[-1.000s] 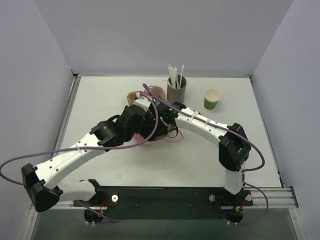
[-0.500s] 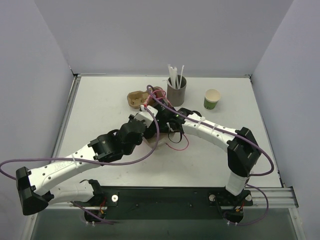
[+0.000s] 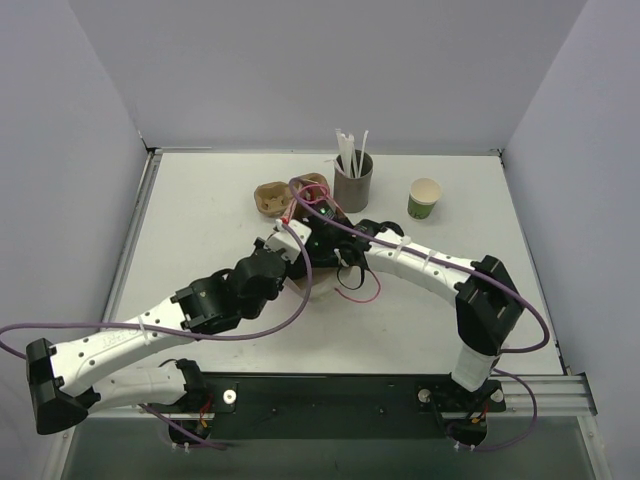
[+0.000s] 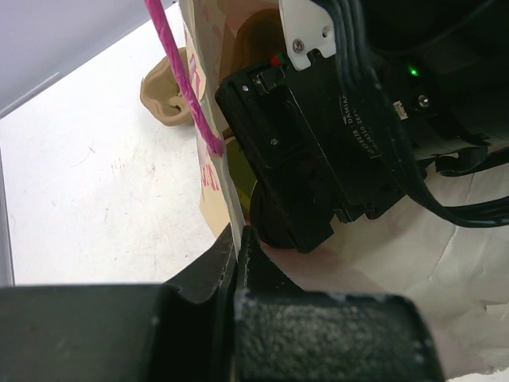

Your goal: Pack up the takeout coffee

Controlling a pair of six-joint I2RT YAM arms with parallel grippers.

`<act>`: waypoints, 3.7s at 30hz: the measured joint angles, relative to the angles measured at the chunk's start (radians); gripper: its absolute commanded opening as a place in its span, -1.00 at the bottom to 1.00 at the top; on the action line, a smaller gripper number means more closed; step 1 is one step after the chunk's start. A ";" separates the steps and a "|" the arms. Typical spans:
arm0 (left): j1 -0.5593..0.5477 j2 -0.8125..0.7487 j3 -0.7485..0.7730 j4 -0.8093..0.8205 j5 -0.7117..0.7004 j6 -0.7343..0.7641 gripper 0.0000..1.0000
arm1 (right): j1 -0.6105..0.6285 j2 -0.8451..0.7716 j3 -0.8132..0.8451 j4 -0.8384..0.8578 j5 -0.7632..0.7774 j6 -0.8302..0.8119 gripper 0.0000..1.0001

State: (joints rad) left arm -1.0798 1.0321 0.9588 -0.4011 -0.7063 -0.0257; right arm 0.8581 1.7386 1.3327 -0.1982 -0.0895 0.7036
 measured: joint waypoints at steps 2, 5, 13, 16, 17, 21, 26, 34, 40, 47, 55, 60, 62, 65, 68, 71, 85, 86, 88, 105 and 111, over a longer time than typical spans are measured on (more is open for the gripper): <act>-0.002 -0.005 -0.006 0.004 -0.001 -0.007 -1.00 | 0.000 -0.001 -0.005 0.009 -0.004 -0.003 -0.56; -0.010 -0.011 -0.019 0.013 -0.002 -0.014 -1.00 | 0.000 -0.013 -0.028 0.031 -0.015 -0.010 -0.55; -0.026 -0.017 -0.020 0.056 -0.003 -0.014 -1.00 | -0.005 -0.066 -0.051 0.069 -0.026 -0.032 -0.54; -0.027 -0.016 -0.020 0.061 -0.005 -0.014 -1.00 | -0.008 -0.072 -0.048 0.066 -0.025 -0.039 -0.54; -0.027 -0.016 -0.020 0.061 -0.006 -0.014 -1.00 | -0.008 -0.072 -0.046 0.060 -0.024 -0.041 -0.54; -0.031 -0.013 -0.020 0.061 -0.016 -0.015 -1.00 | -0.008 -0.063 -0.016 0.020 -0.021 -0.042 -0.57; -0.031 -0.007 -0.022 0.060 -0.034 -0.019 -1.00 | -0.008 -0.023 0.037 -0.016 -0.029 -0.047 -0.56; -0.031 0.006 -0.039 0.047 -0.061 -0.031 -1.00 | -0.006 0.060 0.109 -0.098 -0.046 -0.050 -0.61; -0.040 0.006 -0.058 0.066 -0.081 -0.042 -1.00 | -0.008 0.042 0.066 -0.067 -0.047 -0.050 -0.60; -0.063 0.006 -0.065 0.100 -0.100 -0.043 -1.00 | -0.020 -0.041 -0.057 0.063 -0.109 -0.054 -0.59; -0.052 0.092 0.038 -0.026 -0.182 -0.156 -1.00 | -0.027 -0.059 -0.039 0.057 -0.141 -0.080 -0.61; 0.016 0.175 0.182 -0.184 -0.181 -0.306 -1.00 | -0.041 -0.048 0.100 -0.060 -0.144 -0.103 -0.60; 0.065 0.197 0.233 -0.245 -0.151 -0.358 -1.00 | -0.045 -0.048 0.139 -0.073 -0.153 -0.108 -0.59; 0.129 0.230 0.296 -0.319 -0.107 -0.418 -1.00 | -0.055 -0.049 0.186 -0.094 -0.169 -0.110 -0.60; 0.182 0.256 0.344 -0.375 -0.048 -0.475 -1.00 | -0.063 -0.049 0.237 -0.134 -0.182 -0.110 -0.60; 0.224 0.259 0.368 -0.412 0.005 -0.517 -1.00 | -0.079 -0.052 0.281 -0.170 -0.185 -0.109 -0.59; 0.286 0.271 0.419 -0.496 0.107 -0.576 -1.00 | -0.145 -0.166 0.435 -0.243 -0.192 -0.066 -0.57; 0.288 0.274 0.425 -0.497 0.107 -0.577 -1.00 | -0.150 -0.177 0.439 -0.243 -0.192 -0.061 -0.56; 0.293 0.277 0.430 -0.500 0.108 -0.583 -1.00 | -0.159 -0.199 0.440 -0.248 -0.192 -0.050 -0.56; 0.441 0.209 0.461 -0.457 0.327 -0.800 -1.00 | -0.395 -0.412 0.434 -0.480 -0.091 -0.003 -0.54; 0.495 0.083 0.329 -0.460 0.404 -0.865 -1.00 | -0.398 -0.348 0.349 -0.655 -0.125 -0.035 -0.54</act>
State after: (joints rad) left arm -0.5846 1.1152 1.2881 -0.8608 -0.3023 -0.8906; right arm 0.4599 1.3907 1.6814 -0.8536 -0.2146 0.6682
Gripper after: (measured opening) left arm 0.023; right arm 0.617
